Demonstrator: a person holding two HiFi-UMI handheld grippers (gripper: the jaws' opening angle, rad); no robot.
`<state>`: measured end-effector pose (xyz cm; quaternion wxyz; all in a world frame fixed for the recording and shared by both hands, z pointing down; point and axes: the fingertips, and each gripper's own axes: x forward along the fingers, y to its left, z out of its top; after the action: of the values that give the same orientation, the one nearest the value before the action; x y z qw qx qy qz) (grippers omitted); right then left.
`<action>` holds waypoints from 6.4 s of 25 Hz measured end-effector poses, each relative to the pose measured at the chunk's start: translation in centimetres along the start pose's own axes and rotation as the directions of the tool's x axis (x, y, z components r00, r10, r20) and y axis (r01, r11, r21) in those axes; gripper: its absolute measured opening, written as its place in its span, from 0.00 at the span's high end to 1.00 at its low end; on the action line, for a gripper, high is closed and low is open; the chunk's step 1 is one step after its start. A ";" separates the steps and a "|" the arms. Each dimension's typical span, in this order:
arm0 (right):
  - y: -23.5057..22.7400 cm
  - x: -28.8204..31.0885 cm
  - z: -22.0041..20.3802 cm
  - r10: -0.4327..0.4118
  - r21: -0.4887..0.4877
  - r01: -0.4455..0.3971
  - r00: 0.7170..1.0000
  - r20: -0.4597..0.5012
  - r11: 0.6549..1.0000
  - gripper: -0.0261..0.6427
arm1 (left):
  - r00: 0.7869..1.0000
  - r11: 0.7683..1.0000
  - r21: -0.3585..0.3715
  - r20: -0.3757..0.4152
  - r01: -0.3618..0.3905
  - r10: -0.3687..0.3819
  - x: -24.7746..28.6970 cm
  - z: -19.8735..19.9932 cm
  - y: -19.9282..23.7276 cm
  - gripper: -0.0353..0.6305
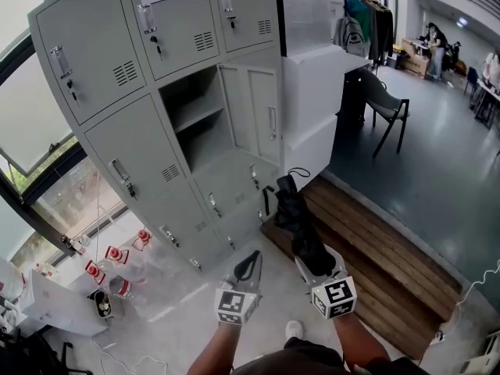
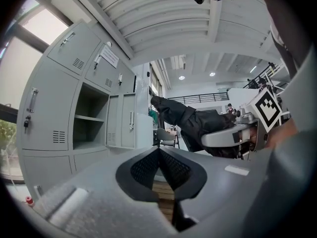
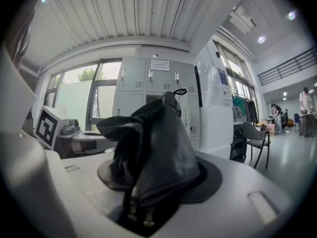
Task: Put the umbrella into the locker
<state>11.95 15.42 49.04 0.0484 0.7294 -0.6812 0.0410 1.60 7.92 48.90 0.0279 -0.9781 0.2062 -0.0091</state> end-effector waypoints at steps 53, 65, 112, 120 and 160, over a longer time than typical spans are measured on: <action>2.7 30.9 3.6 0.261 -0.001 -0.261 0.965 -0.022 0.965 0.61 | 0.969 0.970 -0.036 -0.058 -0.241 0.238 9.6 -2.0 29.2 0.94; 3.6 35.2 2.8 0.267 0.004 -0.267 0.961 -0.071 0.964 0.61 | 0.969 0.967 -0.071 -0.051 -0.245 0.242 10.6 -2.7 33.3 0.94; 3.1 60.8 2.1 0.467 -0.008 -0.481 0.855 -0.225 0.877 0.61 | 0.817 0.818 -0.057 -0.136 -0.572 0.561 17.0 -6.7 44.7 0.94; 3.5 64.8 2.2 0.446 -0.005 -0.464 0.854 -0.267 0.886 0.61 | 0.810 0.814 -0.068 -0.169 -0.577 0.561 17.1 -7.2 44.9 0.94; 6.2 73.4 -1.1 0.366 -0.078 -0.470 0.771 -0.521 0.879 0.54 | 0.845 0.845 -0.078 -0.138 -0.529 0.517 17.3 -6.6 44.2 0.94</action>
<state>10.86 -57.49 59.40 0.2840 0.5147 -0.7920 0.1645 -0.56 -39.74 52.99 -0.0375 -0.8827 0.4664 -0.0440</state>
